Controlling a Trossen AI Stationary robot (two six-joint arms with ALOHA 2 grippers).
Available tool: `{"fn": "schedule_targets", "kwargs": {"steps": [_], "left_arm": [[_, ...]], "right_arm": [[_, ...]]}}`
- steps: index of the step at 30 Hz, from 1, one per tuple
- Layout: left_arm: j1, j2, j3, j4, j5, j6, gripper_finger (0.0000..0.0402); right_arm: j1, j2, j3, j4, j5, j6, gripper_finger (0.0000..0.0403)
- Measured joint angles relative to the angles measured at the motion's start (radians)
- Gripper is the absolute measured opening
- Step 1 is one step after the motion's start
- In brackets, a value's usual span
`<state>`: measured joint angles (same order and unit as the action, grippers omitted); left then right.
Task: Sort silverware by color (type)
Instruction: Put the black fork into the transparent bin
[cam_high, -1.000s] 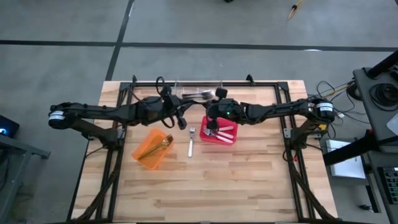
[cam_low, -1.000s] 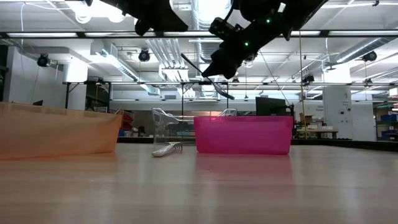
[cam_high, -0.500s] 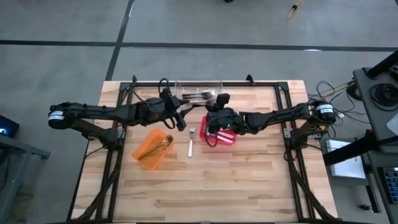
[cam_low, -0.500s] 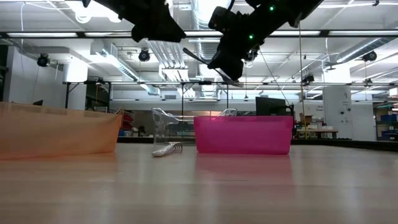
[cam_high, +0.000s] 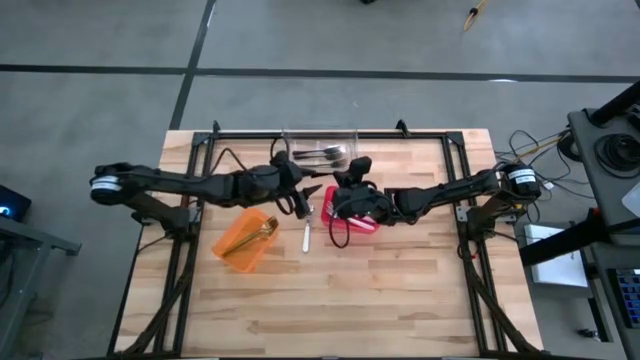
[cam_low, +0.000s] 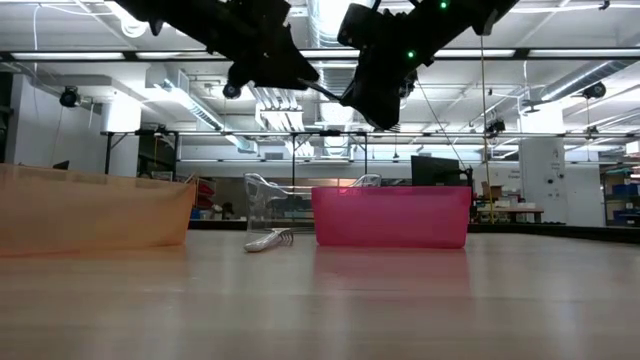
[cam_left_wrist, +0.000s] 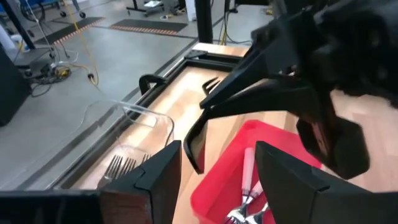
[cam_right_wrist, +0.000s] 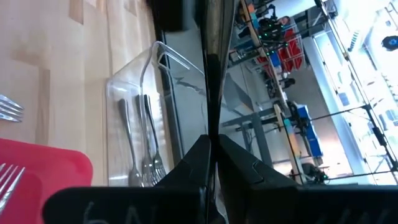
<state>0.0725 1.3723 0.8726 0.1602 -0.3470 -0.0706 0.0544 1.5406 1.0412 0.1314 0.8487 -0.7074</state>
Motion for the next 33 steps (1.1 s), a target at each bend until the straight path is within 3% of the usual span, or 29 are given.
{"fn": "schedule_targets", "kwargs": {"steps": [13, 19, 28, 33], "left_arm": [[0.001, 0.044, -0.001, 0.085, -0.002, 0.003, 0.0175], [0.001, 0.044, -0.001, 0.086, -0.003, -0.003, 0.0125], [0.001, 0.044, -0.002, 0.087, -0.011, -0.021, 0.0011], [0.0, 0.044, -0.002, 0.09, -0.011, -0.045, 0.0002]], "right_arm": [[0.0, 0.0, 0.0, 0.0, 0.0, 0.0, 0.0011], [0.0, 0.0, 0.0, 0.0, 0.0, 0.0, 0.0011], [0.001, 0.0, 0.0, -0.001, -0.011, 0.0, 0.0011], [0.0, 0.0, 0.0, 0.0, -0.013, 0.008, 0.0011]]}}
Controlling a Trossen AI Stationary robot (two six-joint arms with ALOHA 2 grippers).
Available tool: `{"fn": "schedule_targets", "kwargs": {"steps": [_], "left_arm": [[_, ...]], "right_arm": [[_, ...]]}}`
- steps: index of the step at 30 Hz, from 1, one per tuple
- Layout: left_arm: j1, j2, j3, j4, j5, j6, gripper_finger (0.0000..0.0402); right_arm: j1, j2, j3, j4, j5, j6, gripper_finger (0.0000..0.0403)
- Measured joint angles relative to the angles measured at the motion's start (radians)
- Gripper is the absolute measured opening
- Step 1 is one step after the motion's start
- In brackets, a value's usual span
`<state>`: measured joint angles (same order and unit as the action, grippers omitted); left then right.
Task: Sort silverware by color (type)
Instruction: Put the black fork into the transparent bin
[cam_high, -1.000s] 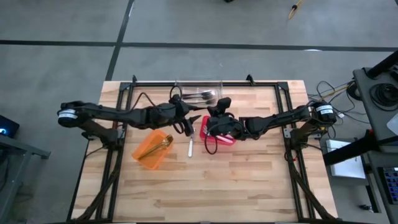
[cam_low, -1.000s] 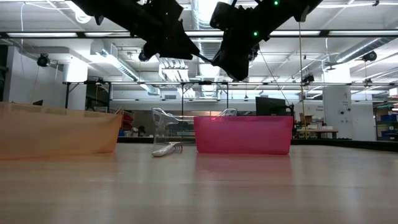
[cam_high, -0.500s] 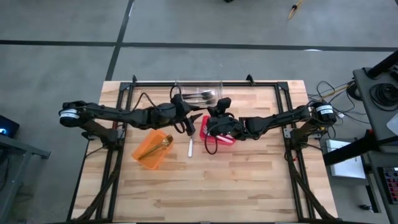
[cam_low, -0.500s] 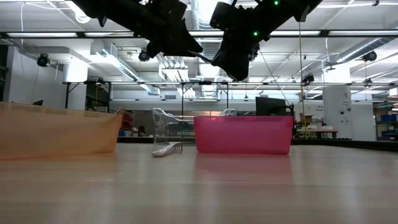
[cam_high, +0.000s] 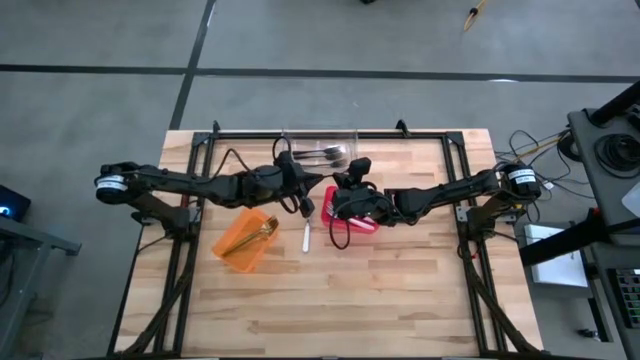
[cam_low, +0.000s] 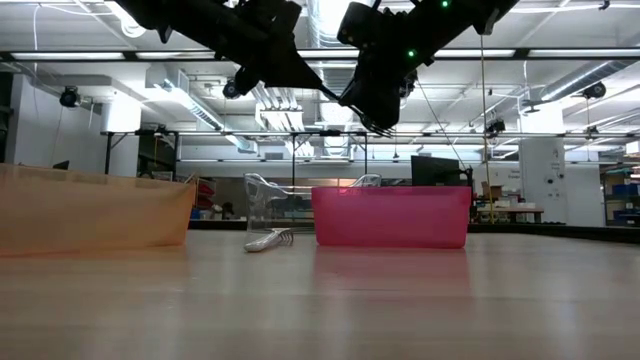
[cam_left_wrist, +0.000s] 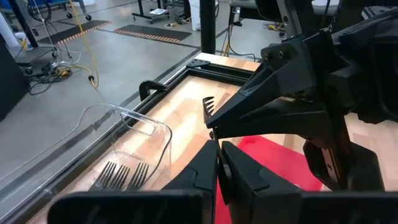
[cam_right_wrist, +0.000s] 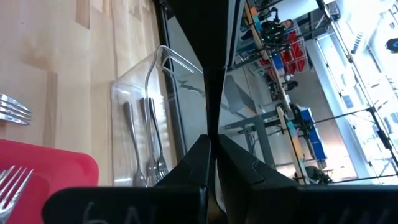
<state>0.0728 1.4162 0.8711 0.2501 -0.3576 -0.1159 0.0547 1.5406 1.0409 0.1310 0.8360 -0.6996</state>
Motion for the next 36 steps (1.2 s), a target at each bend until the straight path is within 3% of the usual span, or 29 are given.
{"fn": "schedule_targets", "kwargs": {"steps": [13, 27, 31, 36], "left_arm": [[-0.005, 0.0, -0.003, 0.004, -0.009, -0.029, 0.0], [-0.001, -0.08, -0.015, 0.004, -0.063, 0.046, 0.0], [-0.001, -0.145, -0.03, 0.009, -0.062, 0.083, 0.0], [-0.007, -0.218, -0.069, 0.085, -0.001, 0.118, 0.0]], "right_arm": [[0.0, -0.011, 0.0, 0.0, 0.002, 0.071, 0.0097], [0.045, -0.147, -0.001, -0.06, -0.003, 0.196, 0.0102], [0.069, -0.251, -0.026, -0.125, -0.137, 0.321, 0.0099], [0.094, -0.401, -0.133, -0.079, -0.319, 0.453, 0.0082]]}}
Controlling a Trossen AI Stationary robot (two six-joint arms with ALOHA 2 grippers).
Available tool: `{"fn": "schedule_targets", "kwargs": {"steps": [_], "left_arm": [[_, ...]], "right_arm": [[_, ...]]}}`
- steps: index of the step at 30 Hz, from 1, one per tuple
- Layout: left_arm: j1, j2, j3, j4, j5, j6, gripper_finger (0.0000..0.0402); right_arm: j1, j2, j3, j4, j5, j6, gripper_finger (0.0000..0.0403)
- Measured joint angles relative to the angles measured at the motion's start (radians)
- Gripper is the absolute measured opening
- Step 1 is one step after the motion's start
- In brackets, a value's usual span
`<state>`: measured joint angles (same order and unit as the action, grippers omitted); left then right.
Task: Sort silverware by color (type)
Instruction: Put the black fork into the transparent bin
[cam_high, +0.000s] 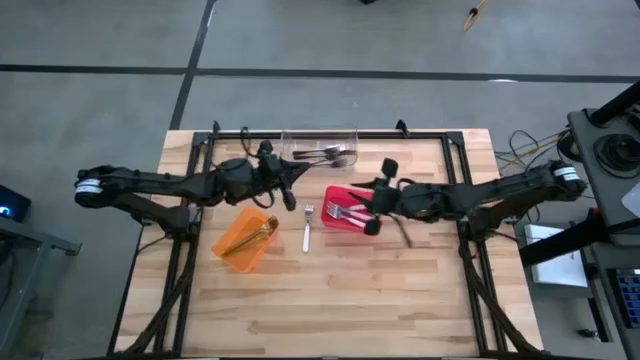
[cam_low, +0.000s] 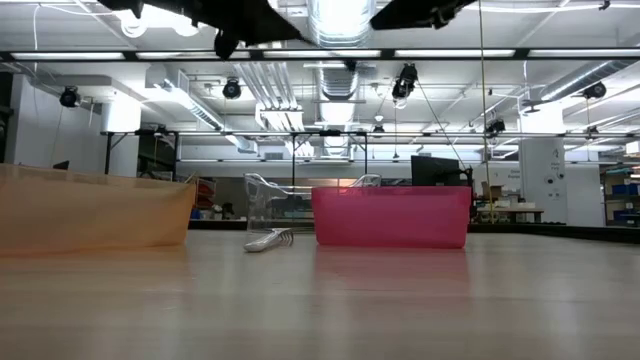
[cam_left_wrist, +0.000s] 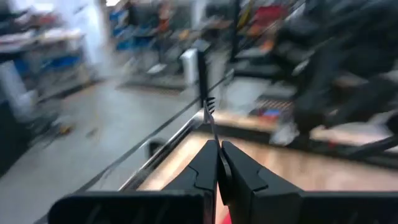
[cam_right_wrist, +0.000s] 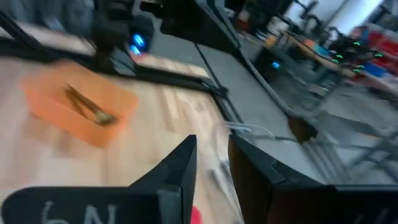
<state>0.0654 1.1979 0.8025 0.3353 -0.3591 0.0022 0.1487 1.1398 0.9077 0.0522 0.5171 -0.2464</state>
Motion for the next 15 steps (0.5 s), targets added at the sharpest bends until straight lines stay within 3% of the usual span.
{"fn": "schedule_targets", "kwargs": {"steps": [7, 15], "left_arm": [[-0.002, -0.054, -0.111, 0.33, 0.23, 0.006, 0.0], [-0.007, 0.0, -0.208, 0.705, 0.408, -0.068, 0.0]], "right_arm": [[0.046, -0.134, -0.197, 0.205, -0.029, 0.044, 0.0061], [0.052, -0.155, -0.319, 0.406, -0.031, 0.117, 0.006]]}}
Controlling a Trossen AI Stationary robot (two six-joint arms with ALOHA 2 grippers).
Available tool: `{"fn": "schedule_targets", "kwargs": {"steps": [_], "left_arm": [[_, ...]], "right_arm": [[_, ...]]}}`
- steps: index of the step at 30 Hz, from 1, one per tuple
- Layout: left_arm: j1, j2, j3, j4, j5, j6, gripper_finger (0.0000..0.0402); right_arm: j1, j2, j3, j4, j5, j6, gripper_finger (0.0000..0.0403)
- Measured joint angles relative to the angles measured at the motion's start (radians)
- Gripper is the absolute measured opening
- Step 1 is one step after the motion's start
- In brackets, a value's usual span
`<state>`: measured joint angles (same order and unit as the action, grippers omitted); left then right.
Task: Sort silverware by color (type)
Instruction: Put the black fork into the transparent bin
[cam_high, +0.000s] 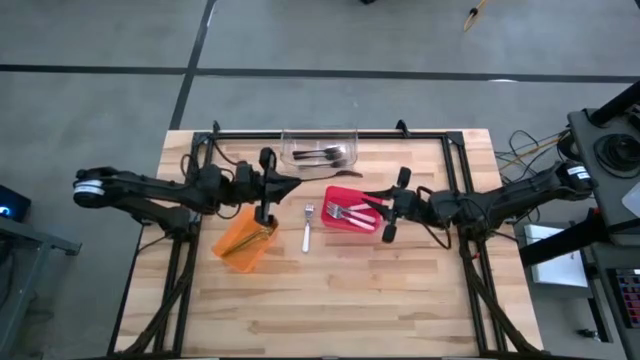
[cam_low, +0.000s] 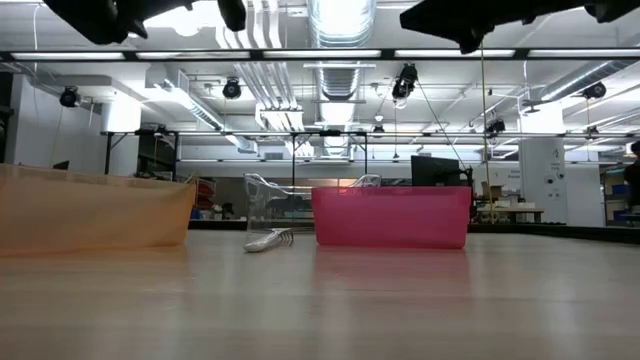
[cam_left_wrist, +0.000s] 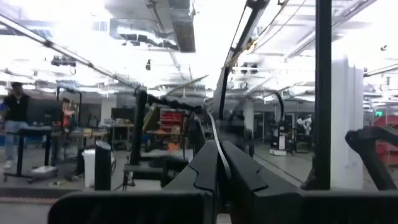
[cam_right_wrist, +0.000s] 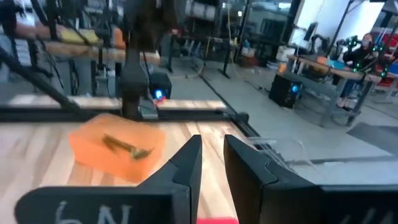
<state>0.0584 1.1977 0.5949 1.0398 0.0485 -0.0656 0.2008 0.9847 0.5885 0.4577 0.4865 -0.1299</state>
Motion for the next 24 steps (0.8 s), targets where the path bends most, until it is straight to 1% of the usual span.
{"fn": "schedule_targets", "kwargs": {"steps": [2, 5, 12, 16, 19, 22, 24], "left_arm": [[-0.004, 0.031, -0.005, 0.036, 0.001, -0.006, 0.0], [-0.012, 0.081, -0.002, 0.089, 0.001, -0.007, 0.0], [-0.018, 0.202, 0.056, 0.154, 0.048, -0.027, 0.0], [-0.019, 0.259, 0.097, 0.153, 0.053, -0.027, 0.0], [-0.019, 0.293, 0.126, 0.156, 0.096, -0.032, 0.0], [-0.019, 0.314, 0.145, 0.156, 0.126, -0.046, 0.0], [-0.019, 0.32, 0.151, 0.157, 0.128, -0.048, 0.0]], "right_arm": [[0.0, 0.007, -0.007, 0.073, -0.032, 0.0, 0.0068], [0.0, 0.008, -0.007, 0.125, -0.085, -0.016, 0.0088], [0.0, 0.004, 0.052, 0.125, -0.102, -0.026, 0.0154], [0.0, 0.003, 0.088, 0.124, -0.191, -0.035, 0.0183], [0.0, 0.003, 0.109, 0.124, -0.2, -0.041, 0.0194], [0.0, 0.003, 0.121, 0.124, -0.199, -0.061, 0.0195], [0.0, 0.002, 0.125, 0.125, -0.207, -0.075, 0.0194]]}}
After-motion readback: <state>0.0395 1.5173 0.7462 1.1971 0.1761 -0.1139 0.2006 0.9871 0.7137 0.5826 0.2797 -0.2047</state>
